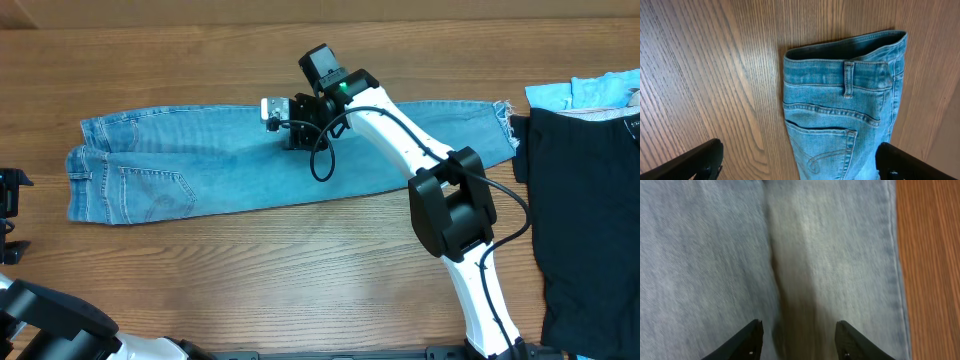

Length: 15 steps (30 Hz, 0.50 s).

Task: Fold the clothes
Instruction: 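Press and smooth the jeans middle with the right gripper, moving rightward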

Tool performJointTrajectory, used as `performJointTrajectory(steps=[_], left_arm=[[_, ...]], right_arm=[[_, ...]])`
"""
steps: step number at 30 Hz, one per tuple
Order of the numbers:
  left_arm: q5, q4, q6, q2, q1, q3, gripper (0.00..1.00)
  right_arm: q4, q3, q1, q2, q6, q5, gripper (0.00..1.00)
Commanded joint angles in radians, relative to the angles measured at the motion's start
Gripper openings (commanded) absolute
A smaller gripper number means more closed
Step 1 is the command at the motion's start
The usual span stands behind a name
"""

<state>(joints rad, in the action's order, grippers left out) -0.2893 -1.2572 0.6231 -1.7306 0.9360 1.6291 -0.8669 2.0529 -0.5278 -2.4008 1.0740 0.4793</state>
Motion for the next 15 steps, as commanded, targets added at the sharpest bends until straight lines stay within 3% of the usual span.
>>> performJointTrajectory(steps=[1,7,12,14,15], left_arm=[[-0.014,0.001,0.009,0.020,-0.001,0.002,1.00],[-0.014,0.001,0.008,0.020,-0.001,0.002,1.00],[-0.014,0.001,0.009,0.020,-0.001,0.002,1.00],[-0.014,0.001,0.009,0.020,-0.001,0.002,1.00],[-0.014,0.001,0.009,0.020,-0.001,0.002,1.00]], right_arm=[[-0.016,-0.005,0.019,-0.045,0.008,-0.007,0.50],[-0.033,-0.005,0.019,-0.053,0.009,0.041,0.50],[-0.061,-0.005,0.024,-0.053,0.008,0.041,0.39],[-0.090,0.009,0.024,-0.051,0.008,0.042,0.40],[-0.123,0.026,0.024,-0.045,0.008,0.046,0.47]])
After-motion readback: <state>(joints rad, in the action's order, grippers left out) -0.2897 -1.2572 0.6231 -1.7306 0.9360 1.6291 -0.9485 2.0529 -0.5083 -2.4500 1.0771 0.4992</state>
